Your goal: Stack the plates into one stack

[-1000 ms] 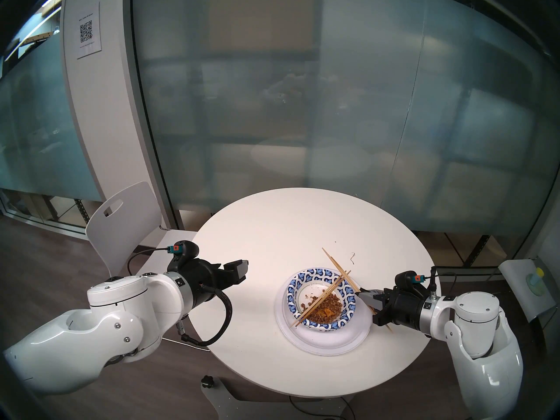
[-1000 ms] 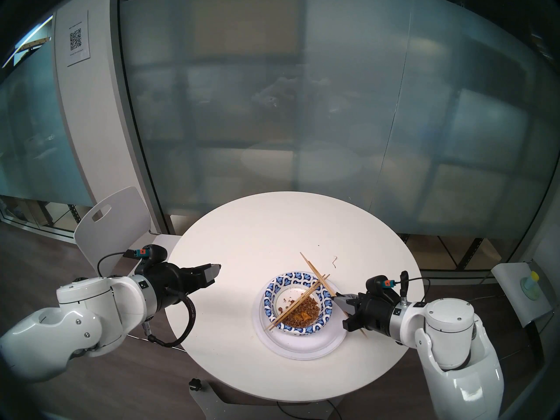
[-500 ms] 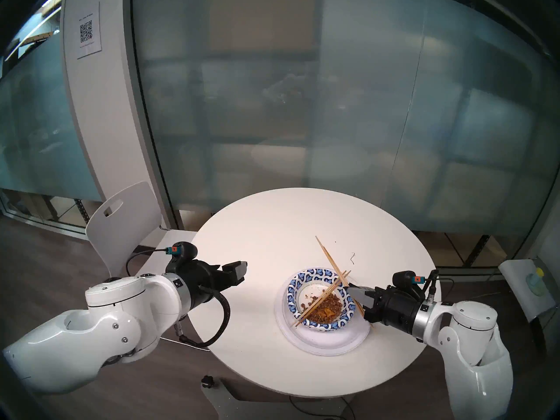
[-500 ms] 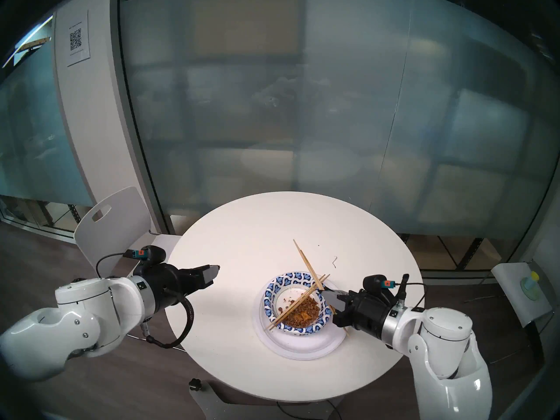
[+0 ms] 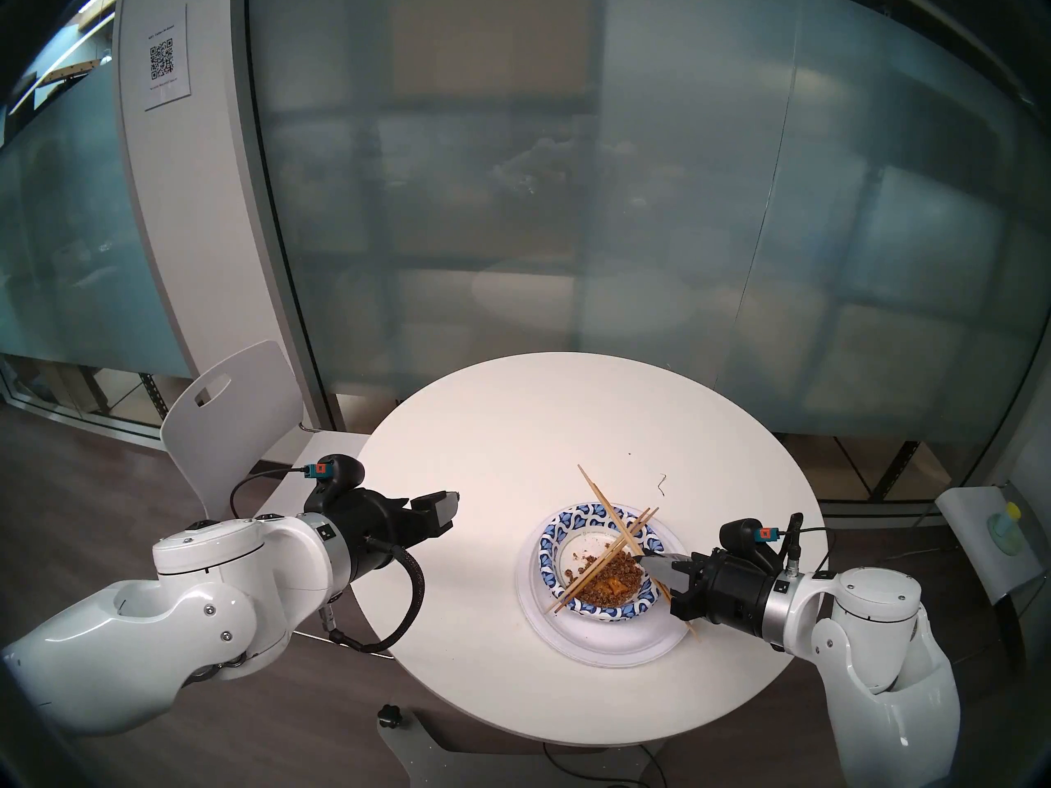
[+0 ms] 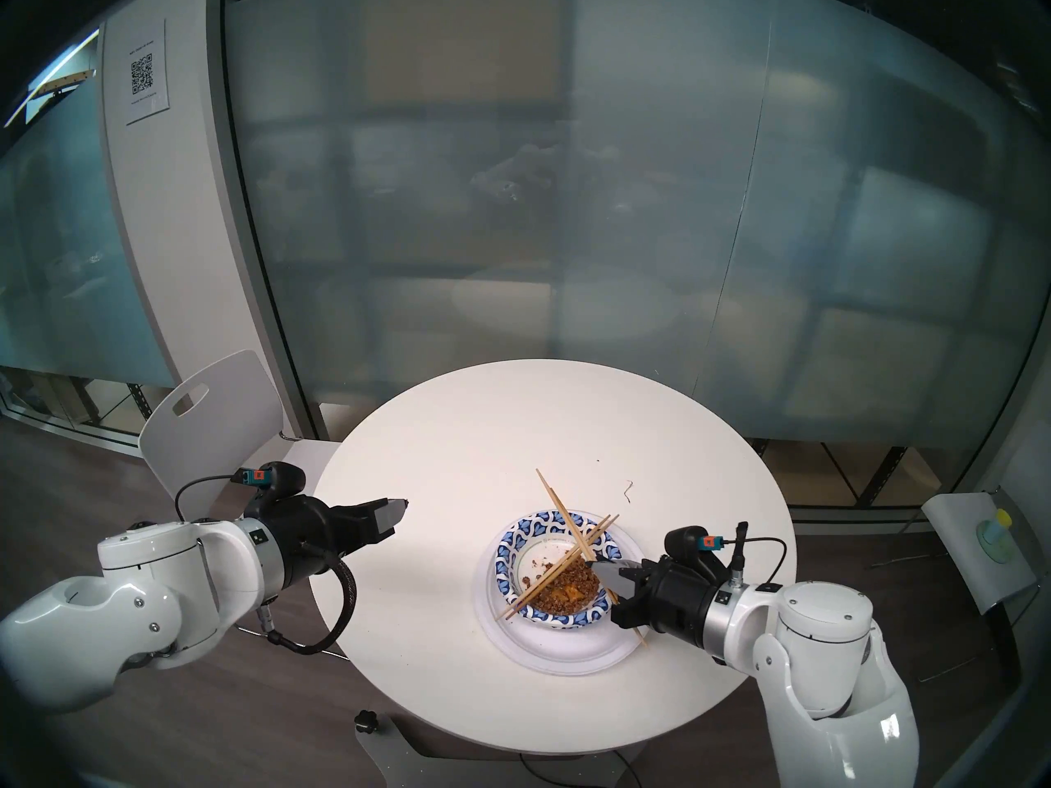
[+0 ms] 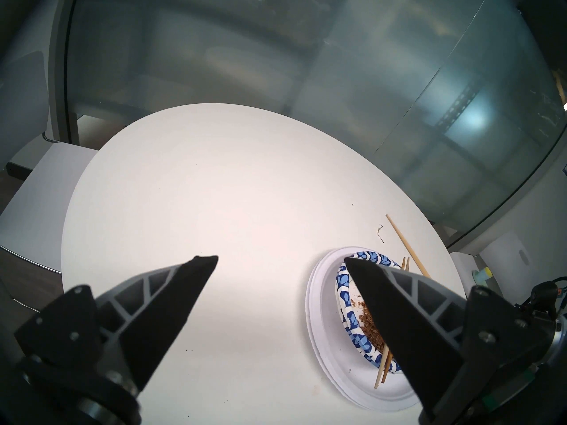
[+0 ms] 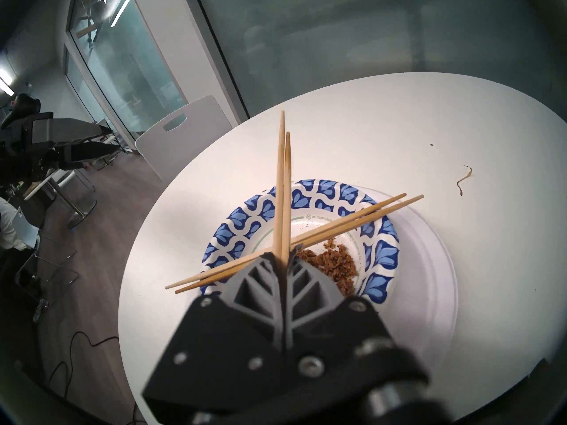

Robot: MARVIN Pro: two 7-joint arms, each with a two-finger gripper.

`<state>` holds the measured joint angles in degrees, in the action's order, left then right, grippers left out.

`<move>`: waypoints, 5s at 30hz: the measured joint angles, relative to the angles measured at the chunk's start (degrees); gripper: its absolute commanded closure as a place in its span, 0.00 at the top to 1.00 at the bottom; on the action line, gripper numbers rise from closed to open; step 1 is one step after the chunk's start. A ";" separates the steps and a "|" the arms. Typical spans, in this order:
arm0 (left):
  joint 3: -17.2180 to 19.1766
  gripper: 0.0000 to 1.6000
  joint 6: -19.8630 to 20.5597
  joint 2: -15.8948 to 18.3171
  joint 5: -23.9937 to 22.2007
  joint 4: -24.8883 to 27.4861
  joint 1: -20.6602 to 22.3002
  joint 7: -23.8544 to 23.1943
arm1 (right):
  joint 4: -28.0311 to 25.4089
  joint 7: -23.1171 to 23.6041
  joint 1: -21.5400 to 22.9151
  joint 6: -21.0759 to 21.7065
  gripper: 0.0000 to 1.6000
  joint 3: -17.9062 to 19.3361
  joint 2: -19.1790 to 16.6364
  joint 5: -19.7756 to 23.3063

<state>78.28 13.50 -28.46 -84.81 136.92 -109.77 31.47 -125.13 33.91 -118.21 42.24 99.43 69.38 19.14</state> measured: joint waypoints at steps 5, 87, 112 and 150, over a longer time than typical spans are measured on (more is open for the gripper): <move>0.14 1.00 -0.10 0.19 0.03 0.02 -0.26 -0.05 | 2.58 0.05 2.01 0.86 0.00 -1.30 -1.34 -1.62; -1.92 1.00 0.15 -0.31 -0.05 -1.30 3.23 0.94 | 8.91 2.41 11.02 3.19 0.42 -5.88 -5.15 -4.46; -1.89 1.00 -0.07 0.05 -0.55 -1.55 3.34 0.78 | 9.02 2.53 11.15 3.65 0.70 -6.37 -4.80 -4.43; -3.78 1.00 -1.98 -3.24 0.36 0.05 5.84 6.61 | -5.32 0.90 -5.40 -12.74 1.00 12.97 7.24 -1.78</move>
<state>74.50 11.52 -31.70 -84.45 136.98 -103.93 38.08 -130.44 34.81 -123.61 29.49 112.40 76.63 17.36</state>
